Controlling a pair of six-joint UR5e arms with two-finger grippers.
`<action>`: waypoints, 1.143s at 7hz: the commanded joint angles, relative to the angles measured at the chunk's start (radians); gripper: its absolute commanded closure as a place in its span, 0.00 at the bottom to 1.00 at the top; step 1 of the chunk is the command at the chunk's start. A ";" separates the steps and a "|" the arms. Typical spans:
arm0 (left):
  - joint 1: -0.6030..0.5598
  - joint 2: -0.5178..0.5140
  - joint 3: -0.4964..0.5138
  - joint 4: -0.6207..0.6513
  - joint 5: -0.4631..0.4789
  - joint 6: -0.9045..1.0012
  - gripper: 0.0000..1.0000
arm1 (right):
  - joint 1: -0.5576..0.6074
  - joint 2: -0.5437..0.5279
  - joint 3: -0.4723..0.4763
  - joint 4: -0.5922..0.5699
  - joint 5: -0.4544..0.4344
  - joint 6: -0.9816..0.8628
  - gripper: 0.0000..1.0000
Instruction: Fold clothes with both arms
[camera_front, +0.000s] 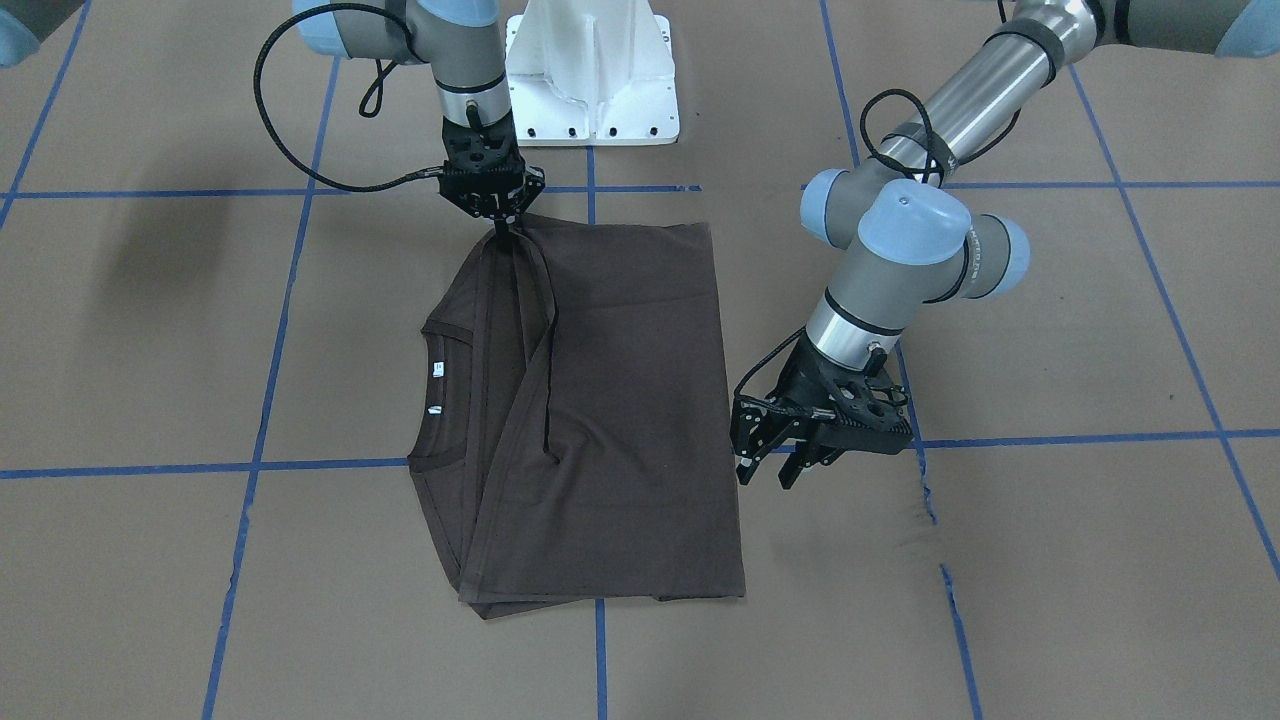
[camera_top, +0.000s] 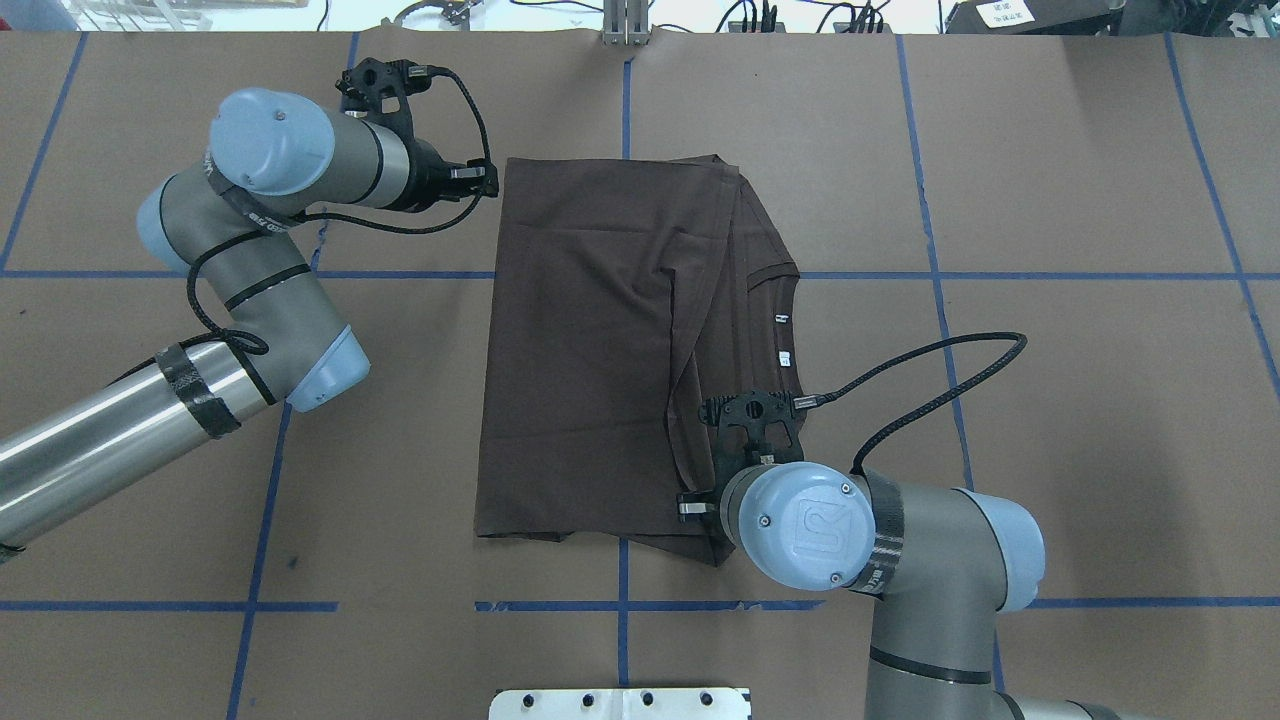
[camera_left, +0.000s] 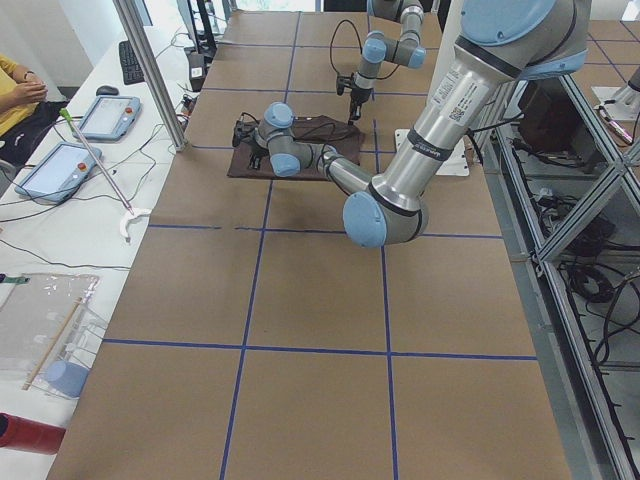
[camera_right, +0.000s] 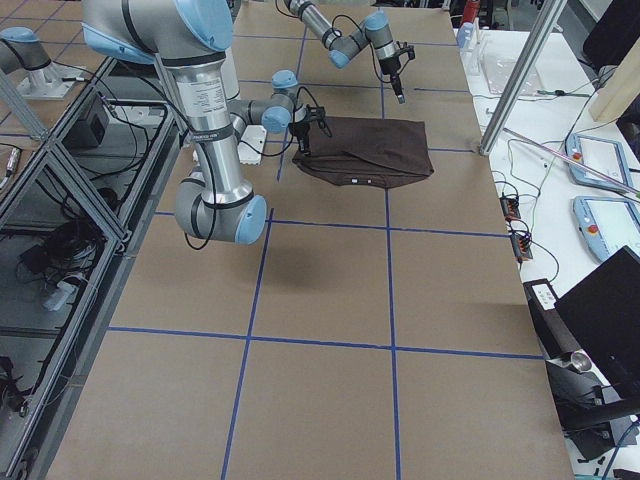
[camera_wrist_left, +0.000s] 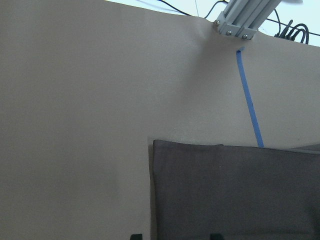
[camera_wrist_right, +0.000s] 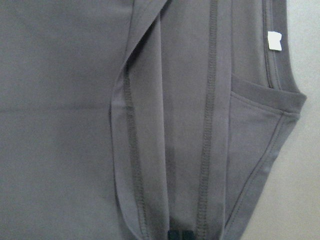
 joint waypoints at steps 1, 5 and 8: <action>0.000 0.017 -0.012 0.000 -0.001 -0.013 0.45 | -0.003 0.035 -0.028 0.001 -0.021 -0.087 0.61; 0.002 0.023 -0.013 0.000 0.000 -0.028 0.45 | -0.012 0.043 -0.059 0.003 -0.057 -0.178 0.55; 0.002 0.030 -0.016 -0.002 -0.001 -0.031 0.45 | -0.027 0.046 -0.059 0.007 -0.057 -0.166 0.99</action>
